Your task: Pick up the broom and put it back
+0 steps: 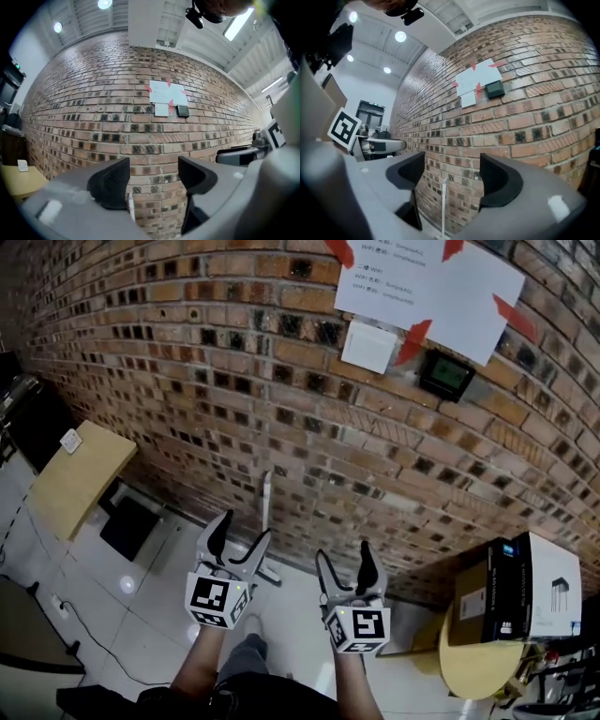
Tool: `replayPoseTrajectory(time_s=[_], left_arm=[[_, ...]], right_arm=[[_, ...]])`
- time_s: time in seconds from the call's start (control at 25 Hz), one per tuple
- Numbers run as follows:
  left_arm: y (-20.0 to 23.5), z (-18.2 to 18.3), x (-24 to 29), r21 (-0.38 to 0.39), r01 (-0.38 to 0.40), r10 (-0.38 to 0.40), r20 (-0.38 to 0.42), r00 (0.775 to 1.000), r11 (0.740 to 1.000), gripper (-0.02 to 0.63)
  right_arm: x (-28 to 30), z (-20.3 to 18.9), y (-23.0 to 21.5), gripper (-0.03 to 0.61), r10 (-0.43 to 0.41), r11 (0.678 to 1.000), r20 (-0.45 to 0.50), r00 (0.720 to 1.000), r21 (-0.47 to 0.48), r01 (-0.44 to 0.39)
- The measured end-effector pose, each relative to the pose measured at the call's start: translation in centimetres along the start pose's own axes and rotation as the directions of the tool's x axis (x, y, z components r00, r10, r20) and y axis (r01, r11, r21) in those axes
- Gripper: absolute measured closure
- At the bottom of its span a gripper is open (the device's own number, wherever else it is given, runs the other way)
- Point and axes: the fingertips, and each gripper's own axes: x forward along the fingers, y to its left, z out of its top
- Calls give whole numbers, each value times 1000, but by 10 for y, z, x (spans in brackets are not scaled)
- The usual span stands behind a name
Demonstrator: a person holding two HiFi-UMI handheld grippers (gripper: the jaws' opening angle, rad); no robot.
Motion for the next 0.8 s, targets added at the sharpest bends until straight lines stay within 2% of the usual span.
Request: replayPoseTrajectory(time_s=[0.12,0.24,0.36,0.56,0.8], left_arm=[[-39,-1,-27,8,-29,29,-7,1000,1000,275],[-70,11,-52,17,-60,61,-19,998,998,275],[-90,34,-81,47,-84,84,-11,996,995,275],[-100,51,-117,50,-68,67,22,998,996,284],[-97,55,-151,50,-69,67,38,997,996,285]], right_arm=[[-23,5,-21,156,31,994,-3,1000,107,-30],[-46,26,-30,144,51,996,-16,999,77,-50],[-82,27,-19,144,58,994,-38,998,90,-54],[-121,20,16,178,84,996,-58,995,47,-82],[-138,52,35,192,52,999,20,998,-15,-51]])
